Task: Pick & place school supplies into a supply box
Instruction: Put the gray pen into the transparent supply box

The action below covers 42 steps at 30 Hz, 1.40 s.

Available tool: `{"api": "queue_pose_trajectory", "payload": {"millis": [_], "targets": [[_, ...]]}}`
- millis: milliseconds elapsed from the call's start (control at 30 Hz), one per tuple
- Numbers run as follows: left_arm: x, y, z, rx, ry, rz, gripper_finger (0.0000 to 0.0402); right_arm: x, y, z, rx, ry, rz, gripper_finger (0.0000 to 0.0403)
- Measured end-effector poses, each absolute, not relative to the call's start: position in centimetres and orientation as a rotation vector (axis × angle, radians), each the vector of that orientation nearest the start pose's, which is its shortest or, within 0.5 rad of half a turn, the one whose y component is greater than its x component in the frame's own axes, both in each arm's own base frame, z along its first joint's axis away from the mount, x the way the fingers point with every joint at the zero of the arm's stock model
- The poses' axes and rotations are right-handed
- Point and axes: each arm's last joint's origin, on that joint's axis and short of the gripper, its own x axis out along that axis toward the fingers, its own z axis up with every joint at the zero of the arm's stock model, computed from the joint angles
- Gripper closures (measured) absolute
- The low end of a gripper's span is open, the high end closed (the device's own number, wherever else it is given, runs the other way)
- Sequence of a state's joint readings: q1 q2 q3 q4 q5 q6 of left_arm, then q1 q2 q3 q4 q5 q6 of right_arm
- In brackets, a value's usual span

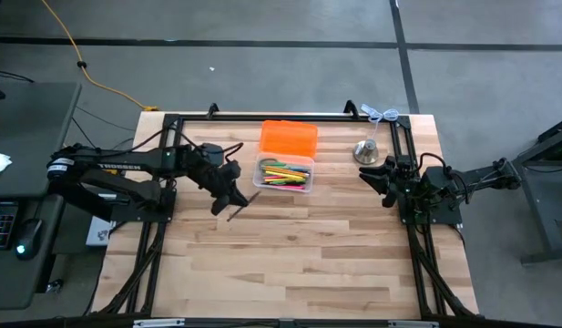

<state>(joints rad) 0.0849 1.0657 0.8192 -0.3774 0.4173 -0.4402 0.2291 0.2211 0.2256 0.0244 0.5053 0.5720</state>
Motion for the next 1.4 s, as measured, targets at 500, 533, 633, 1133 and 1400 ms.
{"api": "queue_pose_trajectory", "payload": {"millis": [500,533,633,1133,1400], "targets": [[25.3,1.7,29.4,-0.247,0.904,0.014,0.0364,10.1,0.9,22.5,0.586,-0.106,-0.262,0.0279],[25.8,1.8,29.5,-0.22,0.936,0.019,0.0364,10.1,0.9,22.5,0.586,-0.104,-0.262,0.0279],[27.6,2.1,29.9,-0.132,1.024,0.036,0.0364,10.1,0.9,22.4,0.582,-0.098,-0.264,0.0279],[35.0,7.7,28.4,0.038,1.237,0.003,0.0364,10.1,0.9,22.3,0.575,-0.09,-0.276,0.0279],[36.3,10.7,26.5,0.05,1.301,-0.01,0.0364,10.0,1.1,22.4,0.511,-0.068,-0.206,0.0279]]}}
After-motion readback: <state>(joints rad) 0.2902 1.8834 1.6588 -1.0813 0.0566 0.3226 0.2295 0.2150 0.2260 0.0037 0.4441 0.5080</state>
